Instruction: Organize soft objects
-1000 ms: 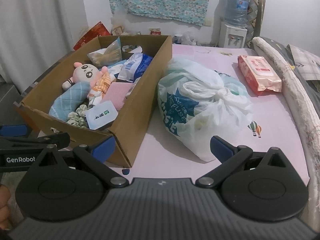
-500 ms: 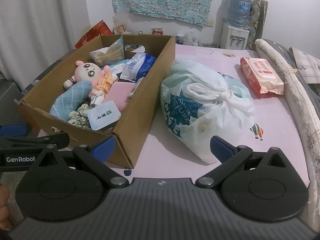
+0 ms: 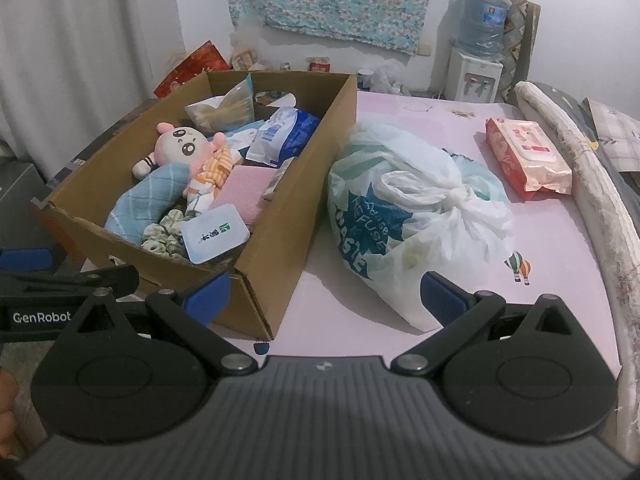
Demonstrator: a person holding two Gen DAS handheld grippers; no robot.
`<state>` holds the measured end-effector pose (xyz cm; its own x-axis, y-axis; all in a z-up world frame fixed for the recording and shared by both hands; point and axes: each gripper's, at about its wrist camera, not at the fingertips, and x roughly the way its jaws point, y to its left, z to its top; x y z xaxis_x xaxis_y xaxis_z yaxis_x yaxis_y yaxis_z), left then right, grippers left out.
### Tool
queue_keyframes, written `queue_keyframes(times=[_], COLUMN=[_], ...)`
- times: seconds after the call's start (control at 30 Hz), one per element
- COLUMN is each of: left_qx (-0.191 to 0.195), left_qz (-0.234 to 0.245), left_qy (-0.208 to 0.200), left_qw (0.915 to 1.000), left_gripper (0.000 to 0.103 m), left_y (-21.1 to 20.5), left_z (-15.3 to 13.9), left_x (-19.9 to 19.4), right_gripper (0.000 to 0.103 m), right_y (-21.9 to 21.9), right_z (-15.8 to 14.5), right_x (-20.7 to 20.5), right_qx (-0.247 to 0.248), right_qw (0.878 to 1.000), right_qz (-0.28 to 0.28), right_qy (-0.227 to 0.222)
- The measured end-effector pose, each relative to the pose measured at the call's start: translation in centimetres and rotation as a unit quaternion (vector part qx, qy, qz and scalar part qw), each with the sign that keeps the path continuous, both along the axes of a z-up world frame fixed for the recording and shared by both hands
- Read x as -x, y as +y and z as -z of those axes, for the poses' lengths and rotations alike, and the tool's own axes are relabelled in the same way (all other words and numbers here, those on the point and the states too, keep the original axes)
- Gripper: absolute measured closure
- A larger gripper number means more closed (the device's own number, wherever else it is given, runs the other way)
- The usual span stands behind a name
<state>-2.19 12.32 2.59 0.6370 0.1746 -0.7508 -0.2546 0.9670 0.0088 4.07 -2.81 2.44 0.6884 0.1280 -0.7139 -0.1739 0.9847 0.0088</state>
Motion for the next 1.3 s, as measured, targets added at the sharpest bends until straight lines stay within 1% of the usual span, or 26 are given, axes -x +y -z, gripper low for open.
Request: queue_keyframes(times=[0.37,1.3], left_qx=[-0.001,-0.001], left_qz=[-0.002,-0.001], left_qy=[0.003,0.004], left_qw=[1.0000,1.0000], left_gripper=[0.000,0.000], left_y=[0.14,0.15], left_z=[0.07,0.04], left_x=[-0.09,-0.13], right_gripper=[0.001,0.001], right_y=[0.27,0.25], right_z=[0.20,0.24], right_x=[-0.21,-0.20], right_qx=[-0.003,-0.004], right_qw=[1.000,1.000], right_qz=[-0.005,-0.005], right_qy=[0.007,0.006])
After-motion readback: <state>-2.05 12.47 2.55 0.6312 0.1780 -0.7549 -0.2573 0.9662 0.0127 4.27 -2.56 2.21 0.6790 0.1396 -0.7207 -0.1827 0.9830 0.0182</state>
